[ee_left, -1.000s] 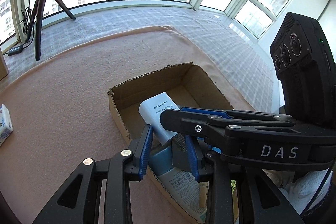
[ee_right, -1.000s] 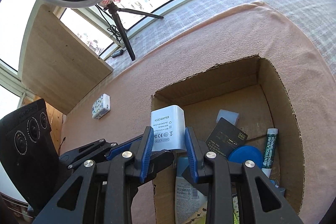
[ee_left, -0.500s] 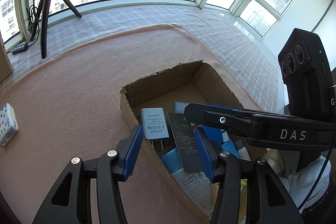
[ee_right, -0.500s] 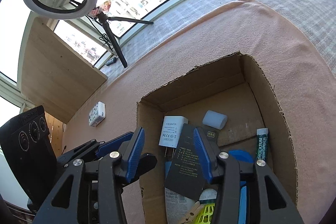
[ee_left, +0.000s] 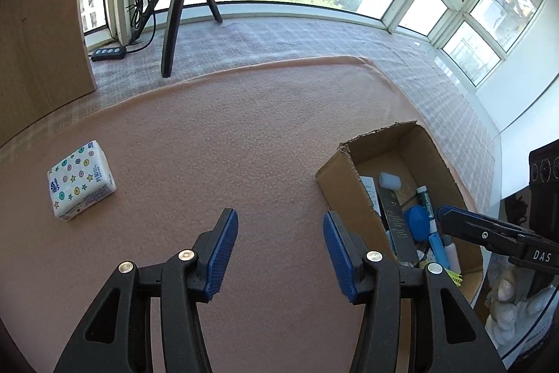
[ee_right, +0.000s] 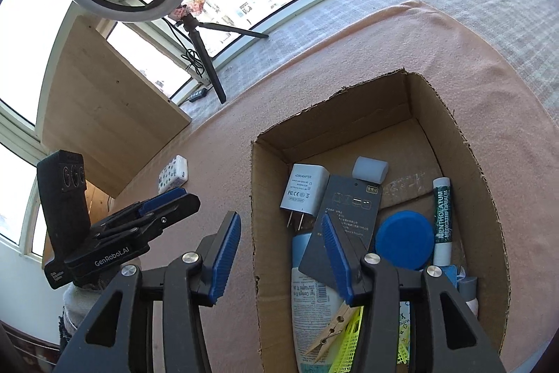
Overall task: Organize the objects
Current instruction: 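Grasp the white patterned tissue pack with the left gripper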
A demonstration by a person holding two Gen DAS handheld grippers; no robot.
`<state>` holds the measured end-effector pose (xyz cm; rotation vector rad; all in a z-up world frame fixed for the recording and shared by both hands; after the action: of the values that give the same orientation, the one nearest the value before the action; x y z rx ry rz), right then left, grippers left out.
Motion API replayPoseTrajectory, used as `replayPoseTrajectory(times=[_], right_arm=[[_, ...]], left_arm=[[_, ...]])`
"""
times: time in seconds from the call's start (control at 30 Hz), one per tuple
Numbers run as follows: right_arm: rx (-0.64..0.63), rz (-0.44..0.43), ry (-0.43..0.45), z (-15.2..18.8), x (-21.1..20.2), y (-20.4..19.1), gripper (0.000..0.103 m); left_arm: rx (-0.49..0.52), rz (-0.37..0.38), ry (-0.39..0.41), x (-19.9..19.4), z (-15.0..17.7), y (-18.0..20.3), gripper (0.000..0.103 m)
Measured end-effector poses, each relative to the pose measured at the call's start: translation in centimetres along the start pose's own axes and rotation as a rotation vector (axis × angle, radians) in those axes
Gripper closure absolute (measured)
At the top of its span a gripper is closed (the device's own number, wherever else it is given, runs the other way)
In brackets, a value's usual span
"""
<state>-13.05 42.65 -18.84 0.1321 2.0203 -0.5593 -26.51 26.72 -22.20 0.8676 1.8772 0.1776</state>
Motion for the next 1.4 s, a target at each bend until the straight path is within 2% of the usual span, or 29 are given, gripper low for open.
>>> replayPoseTrajectory(times=[0.13,0.33,0.43,0.67,0.8,0.93,1.13,1.27,1.4], right_arm=[[-0.003,0.005,0.006,1.5,-0.7,-0.4,0.058],[-0.04,0.023,-0.004,3.8,-1.3,-1.4,0.058],[-0.05,0.021,-0.011,4.5,-1.6,-1.7,0.058],[-0.078,0.067,-0.002,5.1,-2.3,-1.4,0.058],[-0.065,0.082,-0.013,5.2,-2.0,-0.6,0.058],[-0.057,0.087,-0.02,5.2,-1.9,-0.4,0.058],[-0.069,0.08,-0.022,5.3,-2.0,-1.0,0.058],[-0.088,0.062,-0.028,5.6,-1.7,-2.0,0.058],[-0.114,0.035,-0.03,5.8,-1.5,-3.6,0.058]], left_arm=[[-0.018,-0.063,0.009,-1.7,-0.7,-3.5,0.048],[-0.091,-0.113,0.019,-3.4,-3.1,-9.6,0.048],[-0.126,-0.17,0.031,-3.9,-4.3,-12.9,0.048],[-0.217,-0.206,0.025,-3.3,-6.2,-18.6,0.048],[-0.275,-0.176,0.008,-2.1,-6.6,-20.6,0.048],[-0.295,-0.177,-0.012,-1.1,-6.2,-21.8,0.048],[-0.266,-0.163,-0.043,-0.7,-4.6,-20.7,0.051],[-0.252,-0.156,-0.051,-0.9,-2.4,-19.1,0.062],[-0.269,-0.139,-0.036,-1.4,0.8,-17.2,0.063]])
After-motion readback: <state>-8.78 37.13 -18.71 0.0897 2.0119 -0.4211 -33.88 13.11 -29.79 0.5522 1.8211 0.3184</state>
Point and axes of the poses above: each gripper's, at about its wrist camera, not at the fingertips, and x roughly the way its jaws point, y to its right, z to its underside, the point moved 5 cm from there along x, roughly the way its jaws point, and after that the axes turned 14 degrees about z, right-handed, at the moved point
